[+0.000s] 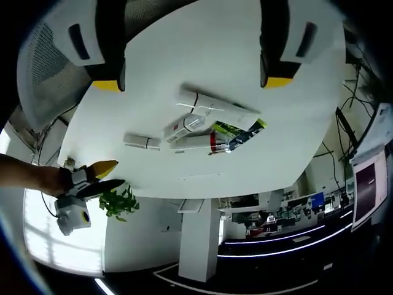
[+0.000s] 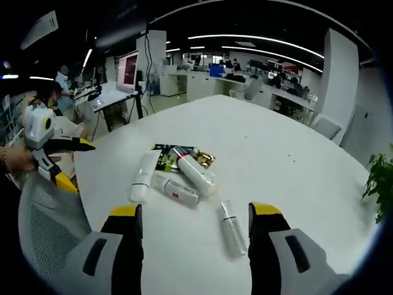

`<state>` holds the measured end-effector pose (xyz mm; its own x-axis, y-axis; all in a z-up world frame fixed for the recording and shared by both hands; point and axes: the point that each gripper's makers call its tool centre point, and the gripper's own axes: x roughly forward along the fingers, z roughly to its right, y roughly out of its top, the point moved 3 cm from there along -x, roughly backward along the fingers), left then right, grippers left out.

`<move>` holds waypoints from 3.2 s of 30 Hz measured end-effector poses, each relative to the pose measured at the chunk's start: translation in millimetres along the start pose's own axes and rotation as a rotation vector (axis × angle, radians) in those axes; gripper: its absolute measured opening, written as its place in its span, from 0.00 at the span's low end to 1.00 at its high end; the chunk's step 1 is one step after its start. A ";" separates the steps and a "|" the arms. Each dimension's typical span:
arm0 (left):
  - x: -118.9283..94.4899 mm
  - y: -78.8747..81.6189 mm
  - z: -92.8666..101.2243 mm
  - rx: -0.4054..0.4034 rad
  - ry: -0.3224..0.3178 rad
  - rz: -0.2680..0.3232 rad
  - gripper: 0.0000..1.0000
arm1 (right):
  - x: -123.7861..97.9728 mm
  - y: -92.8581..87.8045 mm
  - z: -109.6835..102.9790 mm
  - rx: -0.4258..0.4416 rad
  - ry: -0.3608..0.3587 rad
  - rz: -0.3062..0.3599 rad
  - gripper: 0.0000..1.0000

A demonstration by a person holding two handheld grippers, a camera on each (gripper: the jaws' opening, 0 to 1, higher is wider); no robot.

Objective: Arrange the skincare products in the storage area until every visible bottle or jar stands upright without overlapping.

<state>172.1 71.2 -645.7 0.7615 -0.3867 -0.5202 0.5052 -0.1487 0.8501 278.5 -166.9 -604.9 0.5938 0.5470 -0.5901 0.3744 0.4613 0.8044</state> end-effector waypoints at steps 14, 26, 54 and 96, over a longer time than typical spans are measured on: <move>-0.2 0.2 -0.4 -0.002 0.010 0.002 0.84 | 41.0 6.5 3.7 -0.040 0.045 -0.069 0.68; 0.7 -1.1 -2.1 -0.005 0.012 -0.004 0.84 | 59.8 13.4 15.0 -0.064 0.064 -0.102 0.65; 3.1 -7.1 -0.2 -0.014 0.000 -0.049 0.84 | 138.7 16.2 10.3 -0.185 0.189 -0.222 0.57; 2.4 -10.9 -7.7 -0.072 0.021 -0.054 0.82 | 224.2 1.9 -12.2 -0.418 0.309 -0.464 0.36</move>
<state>171.5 78.9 -656.9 0.7404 -0.3608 -0.5671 0.5730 -0.1023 0.8132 403.6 -34.9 -736.5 0.1859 0.3734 -0.9088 0.1983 0.8917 0.4069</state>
